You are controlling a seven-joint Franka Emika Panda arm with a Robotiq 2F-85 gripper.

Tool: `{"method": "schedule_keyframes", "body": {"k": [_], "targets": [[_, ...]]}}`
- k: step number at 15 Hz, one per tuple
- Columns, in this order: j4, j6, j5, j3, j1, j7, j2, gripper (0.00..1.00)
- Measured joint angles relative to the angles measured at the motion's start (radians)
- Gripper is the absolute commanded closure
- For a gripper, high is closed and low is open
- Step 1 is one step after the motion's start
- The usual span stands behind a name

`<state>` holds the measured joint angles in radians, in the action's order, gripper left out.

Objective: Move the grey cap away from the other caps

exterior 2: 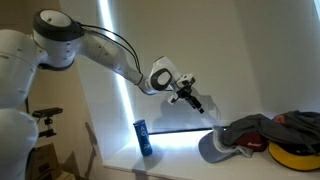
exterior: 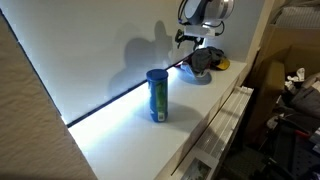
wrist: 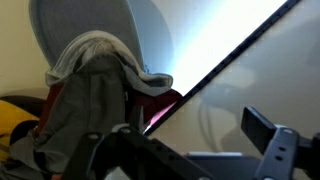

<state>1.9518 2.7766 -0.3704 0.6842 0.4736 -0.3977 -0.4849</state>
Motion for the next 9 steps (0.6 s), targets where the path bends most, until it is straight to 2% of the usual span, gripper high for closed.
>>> {"method": "schedule_keyframes", "body": {"k": [3, 4, 6, 9], "targets": [[-0.002, -0.013, 0.052, -0.19, -0.179, -0.03, -0.02, 0.0], [-0.003, -0.013, 0.067, -0.234, -0.226, -0.045, -0.039, 0.0], [-0.01, -0.011, 0.079, -0.271, -0.272, -0.059, -0.078, 0.0], [-0.02, -0.011, 0.095, -0.278, -0.278, -0.071, -0.09, 0.0]]}}
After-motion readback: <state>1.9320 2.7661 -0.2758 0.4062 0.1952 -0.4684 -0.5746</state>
